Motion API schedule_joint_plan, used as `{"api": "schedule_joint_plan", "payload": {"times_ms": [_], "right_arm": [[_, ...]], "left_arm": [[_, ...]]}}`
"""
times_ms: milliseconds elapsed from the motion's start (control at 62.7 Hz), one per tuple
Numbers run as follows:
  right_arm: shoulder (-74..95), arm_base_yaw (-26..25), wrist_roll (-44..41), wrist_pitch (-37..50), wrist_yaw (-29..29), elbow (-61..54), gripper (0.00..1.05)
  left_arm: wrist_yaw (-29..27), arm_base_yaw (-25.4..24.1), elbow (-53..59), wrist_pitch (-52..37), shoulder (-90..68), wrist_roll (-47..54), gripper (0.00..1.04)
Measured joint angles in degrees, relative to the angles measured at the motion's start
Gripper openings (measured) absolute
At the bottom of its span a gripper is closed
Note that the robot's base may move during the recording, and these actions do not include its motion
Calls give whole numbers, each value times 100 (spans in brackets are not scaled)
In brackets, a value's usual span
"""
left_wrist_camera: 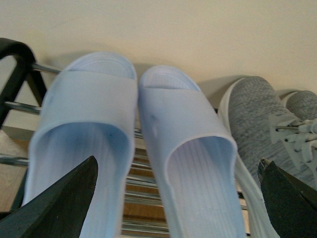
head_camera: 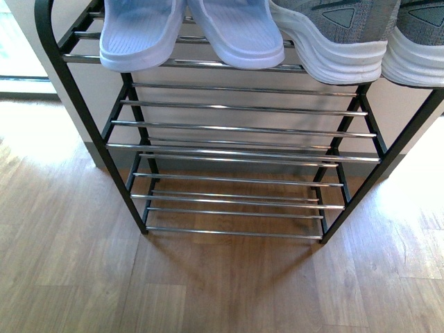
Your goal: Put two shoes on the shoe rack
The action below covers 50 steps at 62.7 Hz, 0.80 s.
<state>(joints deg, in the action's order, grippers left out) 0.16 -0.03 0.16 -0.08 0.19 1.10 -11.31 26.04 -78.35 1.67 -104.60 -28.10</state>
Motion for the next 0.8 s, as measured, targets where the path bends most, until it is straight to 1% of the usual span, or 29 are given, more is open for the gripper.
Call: {"api": "schedule_joint_plan", "payload": {"times_ms": [96,223,383,462,542,606,654,749,797], "right_arm": [[0,0,0,0,-2,0,96],[0,0,0,0,0,0,96],[0,0,0,0,0,0,96],[0,0,0,0,0,0,96],[0,0,0,0,-2,0,96],[0,0,0,0,0,0,96],[0,0,0,0,0,0,96],[0,0,0,0,0,0,96],[0,0,0,0,0,0,96]], "left_arm": [[-341,-9,706,-387,564,232,95],[-684,160,1598,-861,1611,625,95],[-1012,317,2535,-994,2900,931,95],[-1392,345,3095,-1043,3626,1198,95],[-1637,337,3685,-994,4444,1423,95],[-1635,293,4002,-883,4933,1440,95],[-1764,243,4256,-828,5318,1528,95],[-1681,9,4653,-640,5943,1355,95],[-1681,-33,4690,-640,6035,1307,95]]}}
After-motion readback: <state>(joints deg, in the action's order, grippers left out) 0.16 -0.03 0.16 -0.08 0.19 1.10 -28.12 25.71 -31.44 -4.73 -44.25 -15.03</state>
